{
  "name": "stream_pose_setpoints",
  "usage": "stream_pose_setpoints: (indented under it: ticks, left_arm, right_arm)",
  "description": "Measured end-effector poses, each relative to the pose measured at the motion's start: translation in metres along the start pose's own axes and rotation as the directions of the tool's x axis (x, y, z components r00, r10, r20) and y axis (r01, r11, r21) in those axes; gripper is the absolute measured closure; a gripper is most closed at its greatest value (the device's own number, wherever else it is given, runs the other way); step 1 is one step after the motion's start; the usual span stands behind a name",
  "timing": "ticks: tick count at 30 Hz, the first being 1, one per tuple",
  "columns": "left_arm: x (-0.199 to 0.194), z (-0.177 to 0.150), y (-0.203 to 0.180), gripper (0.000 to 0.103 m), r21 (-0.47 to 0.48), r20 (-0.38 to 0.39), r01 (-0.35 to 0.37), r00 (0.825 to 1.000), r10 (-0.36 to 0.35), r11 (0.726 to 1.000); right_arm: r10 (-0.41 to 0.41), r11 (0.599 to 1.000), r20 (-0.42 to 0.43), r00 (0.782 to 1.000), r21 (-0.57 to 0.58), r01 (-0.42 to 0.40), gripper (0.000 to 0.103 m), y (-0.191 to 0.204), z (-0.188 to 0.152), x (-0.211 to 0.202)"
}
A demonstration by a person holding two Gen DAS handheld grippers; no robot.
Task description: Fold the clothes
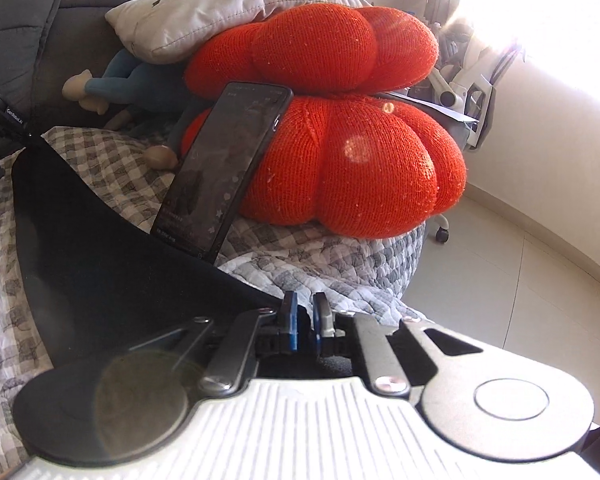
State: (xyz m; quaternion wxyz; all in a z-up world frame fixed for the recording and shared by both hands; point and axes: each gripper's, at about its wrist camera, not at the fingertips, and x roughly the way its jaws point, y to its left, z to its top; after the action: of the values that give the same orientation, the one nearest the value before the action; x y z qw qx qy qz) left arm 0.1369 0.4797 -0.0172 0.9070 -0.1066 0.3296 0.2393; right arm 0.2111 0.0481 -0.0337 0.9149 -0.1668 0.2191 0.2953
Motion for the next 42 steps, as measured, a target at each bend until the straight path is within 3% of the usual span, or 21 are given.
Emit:
stream_pose_setpoints:
  ticks: [2, 5, 10, 16, 19, 24, 27, 30, 32, 35, 38, 40, 42]
  left_arm:
    - [-0.009, 0.0, -0.003, 0.075, 0.024, 0.025, 0.002, 1.0, -0.003, 1.0]
    - [-0.021, 0.001, -0.013, 0.073, 0.046, 0.033, 0.025, 0.999, -0.027, 0.999]
    - [-0.042, -0.004, -0.048, 0.072, 0.12, -0.013, 0.122, 0.993, -0.121, 0.985]
    - [-0.06, -0.021, -0.096, 0.068, 0.193, -0.076, 0.256, 0.966, -0.246, 0.947]
    - [-0.057, -0.036, -0.113, 0.067, 0.22, -0.122, 0.295, 0.954, -0.274, 0.93]
    - [-0.038, -0.069, -0.13, 0.067, 0.271, -0.199, 0.268, 0.955, -0.219, 0.924]
    - [-0.033, -0.08, -0.127, 0.063, 0.291, -0.168, 0.192, 0.975, -0.148, 0.937]
    - [-0.039, -0.073, -0.13, 0.063, 0.283, -0.145, 0.065, 0.989, -0.025, 0.957]
    - [-0.044, -0.07, -0.131, 0.063, 0.267, -0.145, 0.062, 0.989, -0.023, 0.962]
    - [-0.059, -0.067, -0.14, 0.063, 0.219, -0.168, 0.152, 0.979, -0.117, 0.964]
    - [-0.076, -0.069, -0.163, 0.063, 0.227, -0.154, 0.254, 0.963, -0.223, 0.94]
    - [-0.087, -0.072, -0.183, 0.064, 0.244, -0.149, 0.334, 0.941, -0.305, 0.911]
    - [-0.096, -0.077, -0.206, 0.067, 0.265, -0.159, 0.424, 0.905, -0.394, 0.866]
  right_arm:
    - [-0.008, 1.0, 0.018, 1.0, 0.004, 0.008, 0.058, 0.0, 0.001, -0.005]
    - [0.012, 1.0, 0.016, 1.0, 0.018, -0.013, 0.057, -0.002, 0.001, -0.013]
    - [0.101, 0.993, -0.014, 0.995, 0.055, -0.1, 0.057, 0.005, 0.002, -0.021]
    - [0.19, 0.979, -0.04, 0.981, 0.08, -0.186, 0.057, 0.019, 0.003, -0.026]
    - [0.207, 0.975, -0.053, 0.977, 0.093, -0.202, 0.057, 0.02, 0.001, -0.028]
    - [0.221, 0.97, -0.08, 0.972, 0.12, -0.21, 0.057, 0.015, -0.009, -0.035]
    - [0.216, 0.97, -0.097, 0.972, 0.134, -0.202, 0.057, 0.006, -0.016, -0.044]
    - [0.173, 0.978, -0.113, 0.979, 0.134, -0.157, 0.057, -0.009, -0.024, -0.061]
    - [0.147, 0.98, -0.114, 0.983, 0.151, -0.129, 0.057, -0.022, -0.029, -0.072]
    - [0.111, 0.978, -0.118, 0.987, 0.188, -0.088, 0.057, -0.043, -0.038, -0.092]
    - [0.067, 0.978, -0.122, 0.99, 0.204, -0.041, 0.057, -0.06, -0.046, -0.108]
    - [0.035, 0.977, -0.121, 0.992, 0.212, -0.008, 0.057, -0.07, -0.051, -0.115]
    - [0.008, 0.974, -0.12, 0.993, 0.225, 0.019, 0.057, -0.081, -0.056, -0.121]
